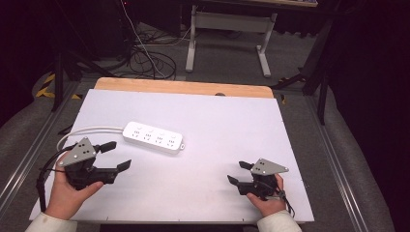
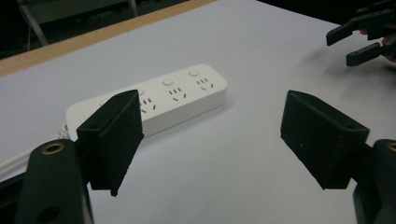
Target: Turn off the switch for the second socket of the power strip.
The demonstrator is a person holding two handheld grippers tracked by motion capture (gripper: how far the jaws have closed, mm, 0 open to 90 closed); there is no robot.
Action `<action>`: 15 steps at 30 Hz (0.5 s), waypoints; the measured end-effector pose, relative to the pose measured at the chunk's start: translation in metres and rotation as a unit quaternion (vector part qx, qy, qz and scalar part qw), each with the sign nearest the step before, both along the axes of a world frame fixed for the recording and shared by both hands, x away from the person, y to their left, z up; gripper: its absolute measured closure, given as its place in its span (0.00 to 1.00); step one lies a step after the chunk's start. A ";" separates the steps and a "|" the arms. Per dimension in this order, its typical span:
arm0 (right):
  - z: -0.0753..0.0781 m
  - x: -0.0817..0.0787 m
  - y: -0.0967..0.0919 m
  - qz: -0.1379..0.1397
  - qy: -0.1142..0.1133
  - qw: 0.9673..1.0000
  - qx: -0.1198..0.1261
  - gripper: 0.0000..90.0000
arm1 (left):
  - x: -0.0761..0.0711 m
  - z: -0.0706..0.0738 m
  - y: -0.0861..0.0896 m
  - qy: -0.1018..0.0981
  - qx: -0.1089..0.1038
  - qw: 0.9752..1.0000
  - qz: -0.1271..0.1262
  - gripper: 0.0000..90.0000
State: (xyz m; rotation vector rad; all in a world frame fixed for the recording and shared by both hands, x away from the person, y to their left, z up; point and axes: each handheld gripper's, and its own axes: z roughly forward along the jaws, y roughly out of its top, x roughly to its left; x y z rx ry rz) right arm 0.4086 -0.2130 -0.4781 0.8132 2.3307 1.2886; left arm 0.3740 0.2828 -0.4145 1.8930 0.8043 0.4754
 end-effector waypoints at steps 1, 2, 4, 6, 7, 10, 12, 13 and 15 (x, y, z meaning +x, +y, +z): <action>0.000 0.000 0.000 0.000 0.000 1.000 0.000 0.37 | -0.001 -0.004 0.003 0.004 -0.006 1.000 0.000 0.23; 0.000 0.000 0.000 0.001 -0.001 1.000 0.000 0.37 | -0.001 -0.007 0.004 0.003 -0.010 1.000 0.001 0.23; 0.000 0.000 0.000 0.001 -0.002 1.000 0.001 0.37 | -0.002 -0.012 0.008 0.006 -0.017 1.000 0.001 0.23; 0.000 0.000 0.000 0.002 -0.002 1.000 0.002 0.36 | -0.003 -0.019 0.010 0.004 -0.017 1.000 0.005 0.22; 0.001 -0.001 0.000 0.002 -0.002 1.000 0.002 0.36 | -0.004 -0.023 0.012 0.005 -0.013 1.000 0.005 0.21; 0.001 -0.001 -0.001 0.004 -0.004 1.000 0.004 0.36 | -0.006 -0.033 0.014 -0.002 -0.005 1.000 0.010 0.21; 0.001 -0.001 -0.001 0.005 -0.004 1.000 0.005 0.36 | -0.008 -0.037 0.015 -0.002 0.003 1.000 0.011 0.21; 0.001 -0.001 -0.001 0.005 -0.004 1.000 0.005 0.36 | -0.009 -0.040 0.016 -0.005 0.011 1.000 0.012 0.21; 0.001 -0.001 -0.001 0.006 -0.005 1.000 0.006 0.36 | -0.011 -0.043 0.017 -0.010 0.021 1.000 0.011 0.20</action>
